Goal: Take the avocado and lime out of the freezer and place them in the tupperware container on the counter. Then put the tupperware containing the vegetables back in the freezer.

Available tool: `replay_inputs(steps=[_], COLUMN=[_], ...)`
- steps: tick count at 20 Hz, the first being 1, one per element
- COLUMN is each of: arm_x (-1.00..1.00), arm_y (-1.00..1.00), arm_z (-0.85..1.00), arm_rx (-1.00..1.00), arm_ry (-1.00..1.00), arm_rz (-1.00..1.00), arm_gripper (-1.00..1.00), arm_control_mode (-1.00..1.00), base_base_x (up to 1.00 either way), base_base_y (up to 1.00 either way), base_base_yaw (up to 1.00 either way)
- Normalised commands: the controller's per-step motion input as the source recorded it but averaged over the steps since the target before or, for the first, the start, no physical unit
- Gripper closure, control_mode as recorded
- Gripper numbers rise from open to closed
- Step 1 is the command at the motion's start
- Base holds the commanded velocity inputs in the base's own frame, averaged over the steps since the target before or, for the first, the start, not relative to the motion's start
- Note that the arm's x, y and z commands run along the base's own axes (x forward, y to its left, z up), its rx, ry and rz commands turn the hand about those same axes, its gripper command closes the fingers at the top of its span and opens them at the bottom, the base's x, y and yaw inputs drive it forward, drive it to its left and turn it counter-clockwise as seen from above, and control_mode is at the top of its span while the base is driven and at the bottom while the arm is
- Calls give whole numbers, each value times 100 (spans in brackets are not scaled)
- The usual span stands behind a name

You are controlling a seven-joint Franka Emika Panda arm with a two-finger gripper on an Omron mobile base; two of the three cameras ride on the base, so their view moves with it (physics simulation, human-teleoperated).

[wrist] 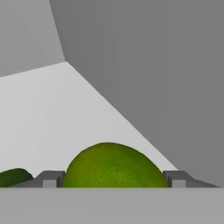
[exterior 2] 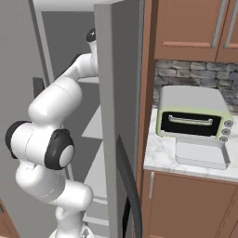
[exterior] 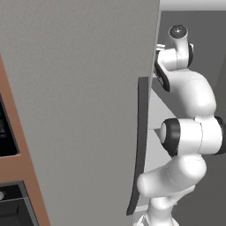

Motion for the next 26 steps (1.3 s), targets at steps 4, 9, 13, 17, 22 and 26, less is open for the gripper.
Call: replay_inputs(steps=[4,9,13,17,22,26], arm_x=[-5,-27,-64,-76,-47,-55], arm_y=[-7,-1,-5,-4,0,20], arm_z=[-27,-19,1,17,51,44], arm_rx=[0,0,3,6,8,7], arm_ry=[2,0,-2,-2,0,0], arm_rz=[-4,-4,-1,0,0,2], arm_gripper=[100,100,100,100,100,100], arm_control_mode=[-100,-100,-100,-100,-100,-100], base_base_x=[0,0,0,0,0,0], base_base_y=[0,0,0,0,0,0], base_base_yaw=[0,0,0,0,0,0])
